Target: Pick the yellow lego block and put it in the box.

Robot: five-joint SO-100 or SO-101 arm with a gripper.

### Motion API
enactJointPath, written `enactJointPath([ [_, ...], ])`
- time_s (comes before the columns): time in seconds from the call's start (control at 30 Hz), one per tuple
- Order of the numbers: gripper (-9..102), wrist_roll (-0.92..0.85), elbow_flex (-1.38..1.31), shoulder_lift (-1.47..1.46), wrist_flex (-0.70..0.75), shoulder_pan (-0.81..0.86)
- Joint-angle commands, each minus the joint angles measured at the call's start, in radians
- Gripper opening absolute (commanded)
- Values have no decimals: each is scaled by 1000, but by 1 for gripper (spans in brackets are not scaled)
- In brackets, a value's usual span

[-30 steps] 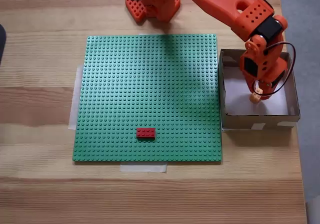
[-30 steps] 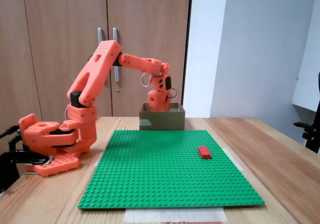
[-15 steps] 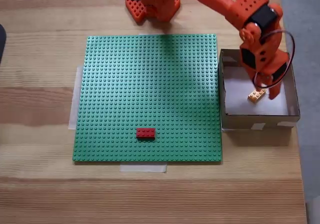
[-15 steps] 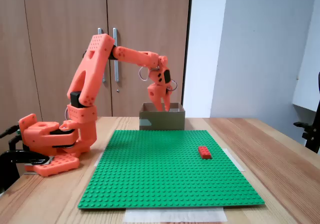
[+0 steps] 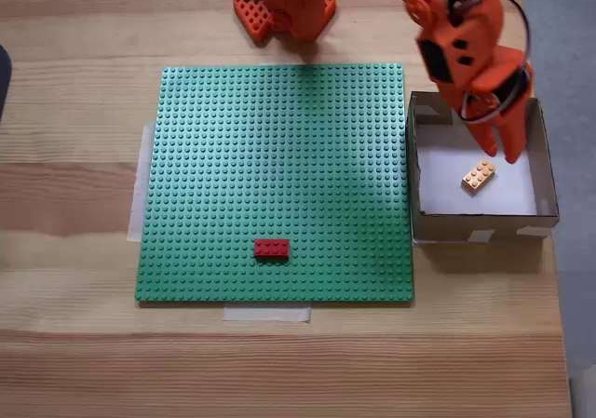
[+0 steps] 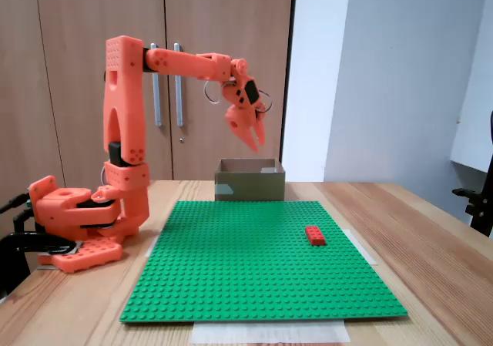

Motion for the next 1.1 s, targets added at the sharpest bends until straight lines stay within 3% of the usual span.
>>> enactJointPath([
  [0.0, 9, -21, 55, 146, -43, 35],
  [0.43, 1, -48, 336, 575, -164, 190],
  [1.07, -1, 25, 486, 884, -249, 595],
])
